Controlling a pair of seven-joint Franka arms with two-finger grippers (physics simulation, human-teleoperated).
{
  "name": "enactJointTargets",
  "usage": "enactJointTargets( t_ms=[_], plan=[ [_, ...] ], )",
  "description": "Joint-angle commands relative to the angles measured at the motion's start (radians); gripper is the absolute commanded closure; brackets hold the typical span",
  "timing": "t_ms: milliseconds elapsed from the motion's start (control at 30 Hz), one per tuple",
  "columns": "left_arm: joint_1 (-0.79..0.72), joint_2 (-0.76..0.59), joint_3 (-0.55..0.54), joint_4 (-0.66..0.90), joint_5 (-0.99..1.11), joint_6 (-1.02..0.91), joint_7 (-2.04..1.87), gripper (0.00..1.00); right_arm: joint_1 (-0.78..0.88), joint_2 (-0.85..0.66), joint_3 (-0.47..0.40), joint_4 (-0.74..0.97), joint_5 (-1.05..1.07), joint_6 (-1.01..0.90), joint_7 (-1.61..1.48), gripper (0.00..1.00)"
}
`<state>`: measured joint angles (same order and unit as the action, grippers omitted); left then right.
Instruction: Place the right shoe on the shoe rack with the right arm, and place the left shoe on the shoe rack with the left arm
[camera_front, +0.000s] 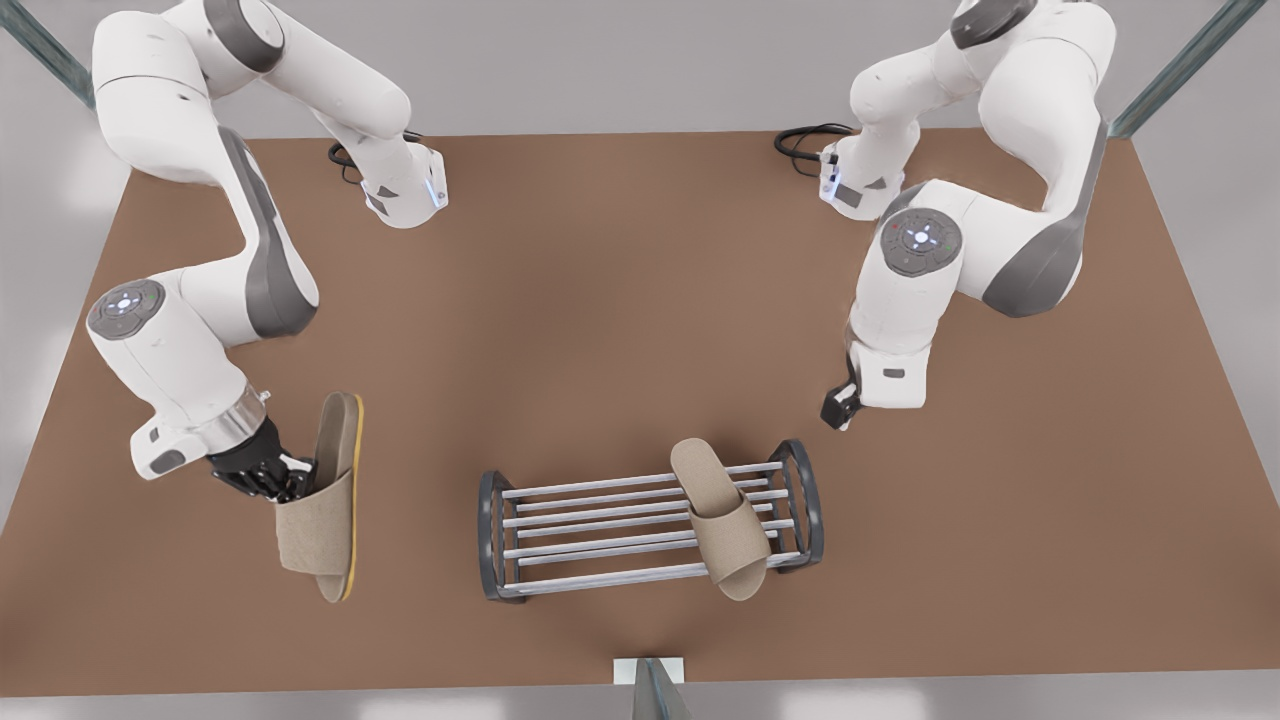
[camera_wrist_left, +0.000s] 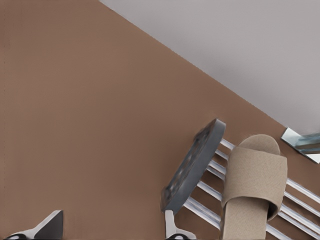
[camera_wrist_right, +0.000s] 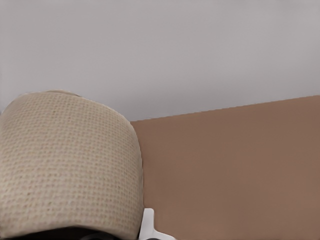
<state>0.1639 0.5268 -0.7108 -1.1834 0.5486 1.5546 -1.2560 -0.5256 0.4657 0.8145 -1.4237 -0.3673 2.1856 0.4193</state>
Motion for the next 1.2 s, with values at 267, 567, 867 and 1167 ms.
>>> enactJointTargets(
  t_ms=[267, 567, 867, 1167],
  plan=[
    [-0.170, -0.360, 0.533, -0.324, -0.526, 0.167, 1.146, 0.00, 0.739, 0.080, -0.495, 0.358, -0.056, -0.144, 0.777, 0.79],
    [-0.159, -0.332, 0.533, -0.324, -0.532, 0.165, 1.110, 0.00, 1.030, 0.220, -0.722, 0.460, -0.056, 0.049, 0.894, 0.79],
    [-0.170, -0.330, 0.528, -0.303, -0.532, 0.131, 1.113, 0.00, 0.998, 0.231, -0.715, 0.433, -0.016, 0.095, 0.788, 0.79],
    [-0.159, -0.307, 0.530, -0.289, -0.533, 0.131, 1.109, 0.00, 0.989, 0.125, -0.698, 0.151, -0.027, 0.307, 0.458, 0.79]
  ],
)
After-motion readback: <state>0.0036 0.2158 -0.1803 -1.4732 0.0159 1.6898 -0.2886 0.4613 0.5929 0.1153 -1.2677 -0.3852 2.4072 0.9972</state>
